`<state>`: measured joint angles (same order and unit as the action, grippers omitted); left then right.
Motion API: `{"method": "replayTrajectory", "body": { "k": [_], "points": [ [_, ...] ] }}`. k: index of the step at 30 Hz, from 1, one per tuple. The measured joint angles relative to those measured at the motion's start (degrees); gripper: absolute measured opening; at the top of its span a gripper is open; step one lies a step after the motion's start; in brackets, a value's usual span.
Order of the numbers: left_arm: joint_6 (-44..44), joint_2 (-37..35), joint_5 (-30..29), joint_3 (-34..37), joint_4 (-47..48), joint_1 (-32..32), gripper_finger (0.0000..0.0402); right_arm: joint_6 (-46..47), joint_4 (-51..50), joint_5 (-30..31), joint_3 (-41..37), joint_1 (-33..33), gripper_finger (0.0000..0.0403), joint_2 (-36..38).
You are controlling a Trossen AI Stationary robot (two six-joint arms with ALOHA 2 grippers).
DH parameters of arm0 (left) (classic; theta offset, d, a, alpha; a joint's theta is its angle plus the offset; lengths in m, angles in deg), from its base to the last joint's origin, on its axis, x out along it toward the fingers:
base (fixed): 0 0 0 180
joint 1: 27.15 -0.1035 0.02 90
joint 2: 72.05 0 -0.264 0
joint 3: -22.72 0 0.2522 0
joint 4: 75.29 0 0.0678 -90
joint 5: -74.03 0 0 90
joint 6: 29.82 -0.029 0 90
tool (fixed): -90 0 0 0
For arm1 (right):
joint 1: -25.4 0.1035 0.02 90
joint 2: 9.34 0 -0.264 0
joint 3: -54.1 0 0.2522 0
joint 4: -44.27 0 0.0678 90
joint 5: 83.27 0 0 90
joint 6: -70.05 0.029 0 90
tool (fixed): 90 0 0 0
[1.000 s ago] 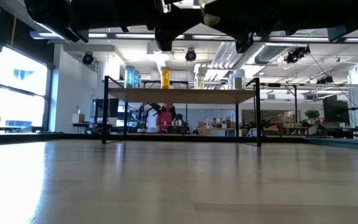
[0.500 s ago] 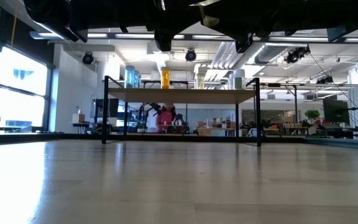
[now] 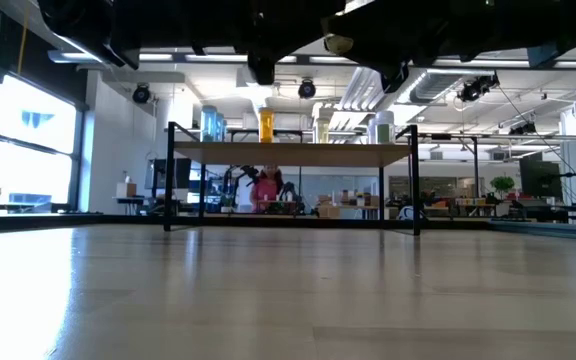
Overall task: Pick and place medicine bottles onto shelf by color
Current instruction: Put the yellow pill bottle on the shelf aligned with the other yellow pill bottle
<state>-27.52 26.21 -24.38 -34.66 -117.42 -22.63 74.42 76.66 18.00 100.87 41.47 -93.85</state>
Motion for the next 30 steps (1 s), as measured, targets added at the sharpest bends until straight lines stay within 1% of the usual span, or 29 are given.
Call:
{"method": "replayTrajectory", "body": {
  "k": [5, 8, 10, 15, 18, 21, 25, 28, 30],
  "points": [
    [0.00, 0.00, -0.41, 0.00, 1.13, -0.07, 0.0094, 0.36, -0.02, 0.74, 0.00, 0.04, 0.0166, 0.02],
    [-0.18, 0.00, -0.86, 0.00, 1.70, -0.07, 0.0093, 1.19, -1.15, 1.09, 0.00, 0.04, 0.0184, 0.16],
    [-1.13, 0.00, -2.99, 0.00, 3.02, -0.06, 0.0093, 1.19, -3.34, 2.56, 0.00, 0.04, 0.0190, 0.51],
    [-2.97, 0.00, -10.15, 0.00, 7.87, -0.06, 0.0093, 1.43, -9.62, 7.70, 0.00, 0.07, 0.0194, 2.89],
    [-3.11, 0.00, -13.14, 0.00, 10.44, -0.09, 0.0093, 2.16, -12.32, 8.53, 0.00, 0.09, 0.0195, 4.89],
    [-4.11, 0.00, -13.48, 0.00, 11.93, -0.07, 0.0093, 0.65, -12.92, 10.83, 0.00, 0.04, 0.0195, 6.68],
    [-4.17, 0.00, -13.17, 0.00, 12.55, -0.07, 0.0092, -4.53, -11.26, 12.73, 0.61, -0.62, 0.0195, 8.99],
    [-4.04, 0.00, -13.00, 0.00, 12.69, -0.07, 0.0092, -6.81, -11.87, 12.36, 3.62, -2.13, 0.0195, 10.02],
    [-4.04, 0.00, -12.82, 0.00, 12.89, -0.07, 0.0092, -8.14, -15.64, 11.44, 6.80, -3.19, 0.0195, 10.14]
  ]
}}
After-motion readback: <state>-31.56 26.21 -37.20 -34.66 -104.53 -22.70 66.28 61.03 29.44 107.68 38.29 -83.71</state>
